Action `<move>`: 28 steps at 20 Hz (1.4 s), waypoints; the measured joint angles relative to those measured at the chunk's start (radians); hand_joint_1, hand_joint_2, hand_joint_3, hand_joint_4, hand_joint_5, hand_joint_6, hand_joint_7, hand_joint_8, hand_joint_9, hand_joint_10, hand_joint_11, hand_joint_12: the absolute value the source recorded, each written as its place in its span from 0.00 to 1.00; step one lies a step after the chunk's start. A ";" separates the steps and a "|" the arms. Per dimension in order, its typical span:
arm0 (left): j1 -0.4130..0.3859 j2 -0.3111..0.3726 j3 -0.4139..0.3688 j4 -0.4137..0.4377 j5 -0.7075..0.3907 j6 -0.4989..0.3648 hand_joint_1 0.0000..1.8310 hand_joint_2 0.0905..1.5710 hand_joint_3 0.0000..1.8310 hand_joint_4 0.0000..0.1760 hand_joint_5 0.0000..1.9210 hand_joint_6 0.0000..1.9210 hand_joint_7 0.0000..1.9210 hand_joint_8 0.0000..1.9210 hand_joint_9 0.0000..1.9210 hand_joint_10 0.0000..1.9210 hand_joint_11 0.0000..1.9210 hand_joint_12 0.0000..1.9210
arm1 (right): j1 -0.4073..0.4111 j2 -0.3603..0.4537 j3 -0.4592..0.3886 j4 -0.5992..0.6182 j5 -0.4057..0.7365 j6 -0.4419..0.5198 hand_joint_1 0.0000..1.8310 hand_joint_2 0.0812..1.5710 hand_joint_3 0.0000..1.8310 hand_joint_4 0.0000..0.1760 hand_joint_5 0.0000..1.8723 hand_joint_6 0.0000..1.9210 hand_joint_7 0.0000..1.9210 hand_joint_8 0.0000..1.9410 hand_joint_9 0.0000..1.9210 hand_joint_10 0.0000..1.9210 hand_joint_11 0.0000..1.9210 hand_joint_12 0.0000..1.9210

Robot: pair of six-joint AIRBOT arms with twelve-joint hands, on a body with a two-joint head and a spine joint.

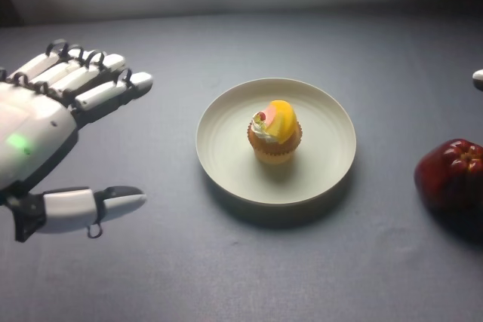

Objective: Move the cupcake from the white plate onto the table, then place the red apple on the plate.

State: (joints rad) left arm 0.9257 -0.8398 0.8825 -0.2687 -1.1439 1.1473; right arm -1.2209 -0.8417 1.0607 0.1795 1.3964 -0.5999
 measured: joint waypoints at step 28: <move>-0.493 -0.532 0.468 0.197 0.673 0.004 0.55 0.60 0.00 0.90 0.29 0.00 0.27 0.00 0.27 0.00 0.04 0.50 | 0.035 -0.050 0.037 -0.038 -0.019 0.027 0.40 0.75 0.00 1.00 0.00 0.00 0.10 0.00 0.14 0.00 0.11 0.08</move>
State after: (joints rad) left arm 0.4328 -1.3716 1.3506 -0.0719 -0.4709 1.1515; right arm -1.1862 -0.8917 1.0973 0.1417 1.3773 -0.5732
